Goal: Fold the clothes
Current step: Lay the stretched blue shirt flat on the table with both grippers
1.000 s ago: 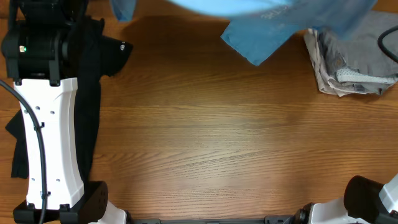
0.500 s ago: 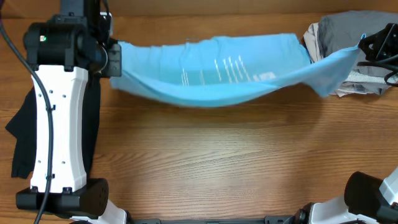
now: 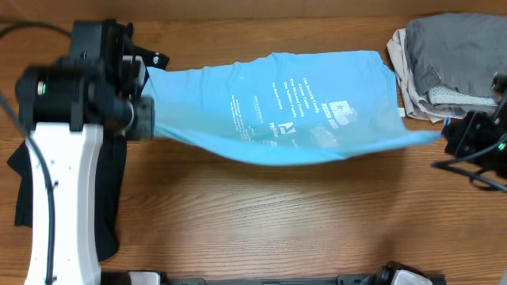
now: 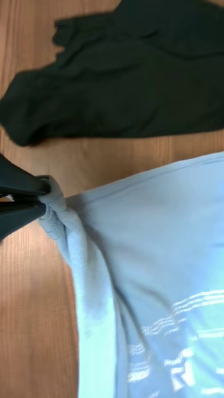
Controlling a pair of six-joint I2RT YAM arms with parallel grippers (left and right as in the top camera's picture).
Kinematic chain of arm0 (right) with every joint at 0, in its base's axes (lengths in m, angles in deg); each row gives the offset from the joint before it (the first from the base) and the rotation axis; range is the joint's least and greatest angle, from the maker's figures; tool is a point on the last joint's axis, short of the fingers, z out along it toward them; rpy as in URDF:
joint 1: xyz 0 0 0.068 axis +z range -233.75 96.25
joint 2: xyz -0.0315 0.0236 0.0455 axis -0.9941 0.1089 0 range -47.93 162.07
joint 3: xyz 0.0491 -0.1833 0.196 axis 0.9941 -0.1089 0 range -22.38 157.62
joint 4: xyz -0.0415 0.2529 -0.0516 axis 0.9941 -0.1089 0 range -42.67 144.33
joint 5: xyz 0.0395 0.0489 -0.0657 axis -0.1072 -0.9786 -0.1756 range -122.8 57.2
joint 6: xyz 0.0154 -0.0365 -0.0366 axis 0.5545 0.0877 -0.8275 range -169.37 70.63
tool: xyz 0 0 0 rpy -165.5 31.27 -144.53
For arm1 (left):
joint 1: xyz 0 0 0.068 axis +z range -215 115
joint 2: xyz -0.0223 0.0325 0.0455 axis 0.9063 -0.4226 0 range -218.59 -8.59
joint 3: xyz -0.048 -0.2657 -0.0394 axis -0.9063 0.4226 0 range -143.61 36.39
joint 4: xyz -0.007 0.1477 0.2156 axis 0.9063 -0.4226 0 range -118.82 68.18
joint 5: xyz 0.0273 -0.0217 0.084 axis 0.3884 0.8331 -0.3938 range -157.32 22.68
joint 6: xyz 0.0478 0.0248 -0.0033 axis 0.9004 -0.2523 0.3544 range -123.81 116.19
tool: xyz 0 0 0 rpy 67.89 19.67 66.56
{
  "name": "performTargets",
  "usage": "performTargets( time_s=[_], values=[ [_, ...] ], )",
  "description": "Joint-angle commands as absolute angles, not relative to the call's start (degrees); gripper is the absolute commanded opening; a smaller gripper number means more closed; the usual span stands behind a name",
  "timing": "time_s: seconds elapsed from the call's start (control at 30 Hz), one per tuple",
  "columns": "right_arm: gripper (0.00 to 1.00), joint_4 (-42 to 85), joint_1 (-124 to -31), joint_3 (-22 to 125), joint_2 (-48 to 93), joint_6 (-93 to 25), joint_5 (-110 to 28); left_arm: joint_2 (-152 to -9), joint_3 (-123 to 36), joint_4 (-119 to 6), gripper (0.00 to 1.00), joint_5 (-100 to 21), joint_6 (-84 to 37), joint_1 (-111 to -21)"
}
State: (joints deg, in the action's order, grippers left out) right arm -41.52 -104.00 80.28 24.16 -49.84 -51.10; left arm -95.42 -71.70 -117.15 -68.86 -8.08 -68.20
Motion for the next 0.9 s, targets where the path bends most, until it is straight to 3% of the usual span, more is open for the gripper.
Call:
performTargets(
  time_s=[0.0,0.43,0.87],
  values=[
    [0.04,-41.2,-104.1,73.3,21.4,-47.5,-46.0,-89.3,-59.5,-114.7,0.04,-64.8,-9.3,-67.6],
    [0.04,-30.6,-104.1,50.5,17.9,-41.8,-41.8,-81.8,-25.5,-97.6,0.04,-69.5,-20.9,-67.5],
    [0.04,-12.5,-104.1,49.5,27.7,-41.9,-45.0,-82.0,-14.4,-77.3,0.04,-71.3,-31.2,-67.5]
  ],
)
